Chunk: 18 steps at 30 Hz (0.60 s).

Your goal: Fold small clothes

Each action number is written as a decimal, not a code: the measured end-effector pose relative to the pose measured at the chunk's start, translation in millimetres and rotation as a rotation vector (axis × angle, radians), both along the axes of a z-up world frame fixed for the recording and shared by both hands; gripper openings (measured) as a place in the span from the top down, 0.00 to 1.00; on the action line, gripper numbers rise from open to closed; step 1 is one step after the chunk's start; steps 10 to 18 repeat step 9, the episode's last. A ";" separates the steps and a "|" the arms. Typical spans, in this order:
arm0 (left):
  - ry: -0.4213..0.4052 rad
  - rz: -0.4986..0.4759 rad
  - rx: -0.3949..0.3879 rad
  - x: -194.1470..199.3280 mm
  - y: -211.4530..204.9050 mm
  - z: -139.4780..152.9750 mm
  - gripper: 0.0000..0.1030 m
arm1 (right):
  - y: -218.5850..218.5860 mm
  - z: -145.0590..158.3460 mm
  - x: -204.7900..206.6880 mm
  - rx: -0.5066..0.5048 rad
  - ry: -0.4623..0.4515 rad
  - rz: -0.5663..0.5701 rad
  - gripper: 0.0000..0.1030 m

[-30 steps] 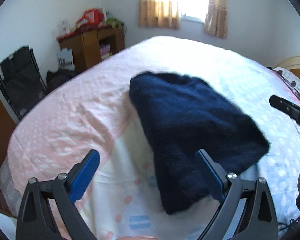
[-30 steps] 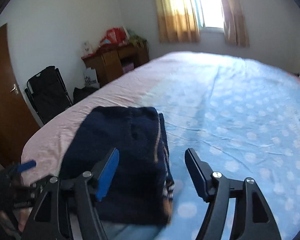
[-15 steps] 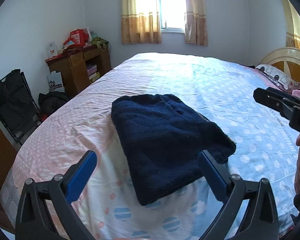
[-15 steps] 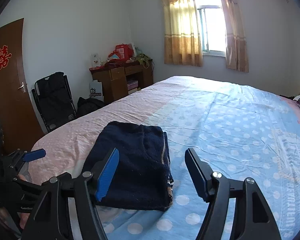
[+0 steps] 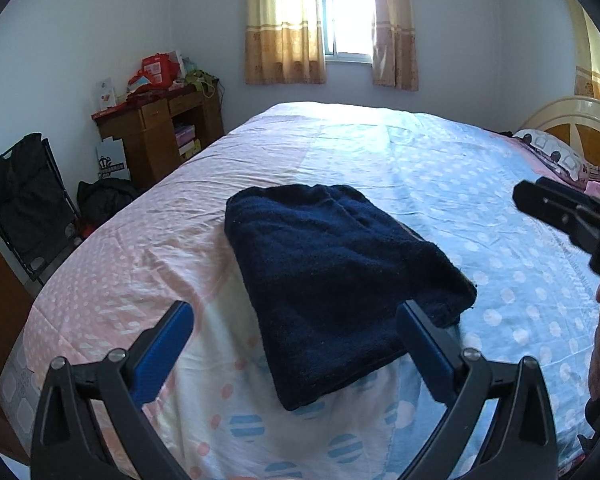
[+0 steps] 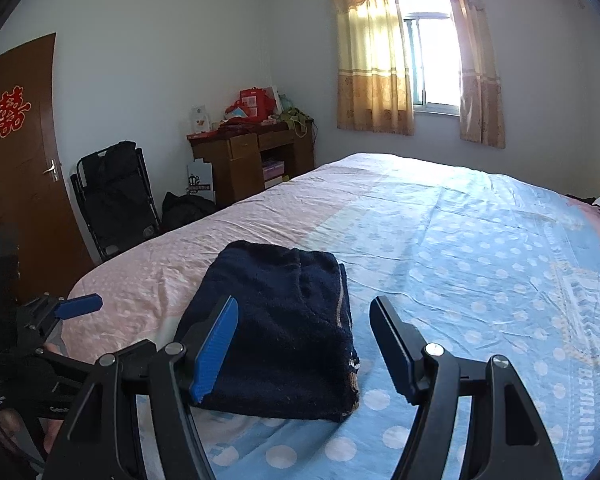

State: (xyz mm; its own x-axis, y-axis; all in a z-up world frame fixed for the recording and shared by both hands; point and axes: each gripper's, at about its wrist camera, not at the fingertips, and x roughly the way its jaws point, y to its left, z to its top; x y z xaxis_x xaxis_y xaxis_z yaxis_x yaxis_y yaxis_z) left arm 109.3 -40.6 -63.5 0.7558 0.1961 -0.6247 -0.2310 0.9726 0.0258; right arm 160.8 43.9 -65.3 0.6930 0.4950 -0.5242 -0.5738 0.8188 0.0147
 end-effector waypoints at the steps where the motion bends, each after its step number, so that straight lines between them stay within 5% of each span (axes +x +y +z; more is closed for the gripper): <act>1: -0.001 -0.002 -0.001 0.2 0.2 -0.7 0.00 | -0.9 0.8 -0.8 0.007 -0.003 0.001 0.33; 18: -0.051 0.003 0.028 -2.9 -1.8 -0.6 0.01 | -3.3 -0.6 -3.0 0.008 0.006 0.005 0.33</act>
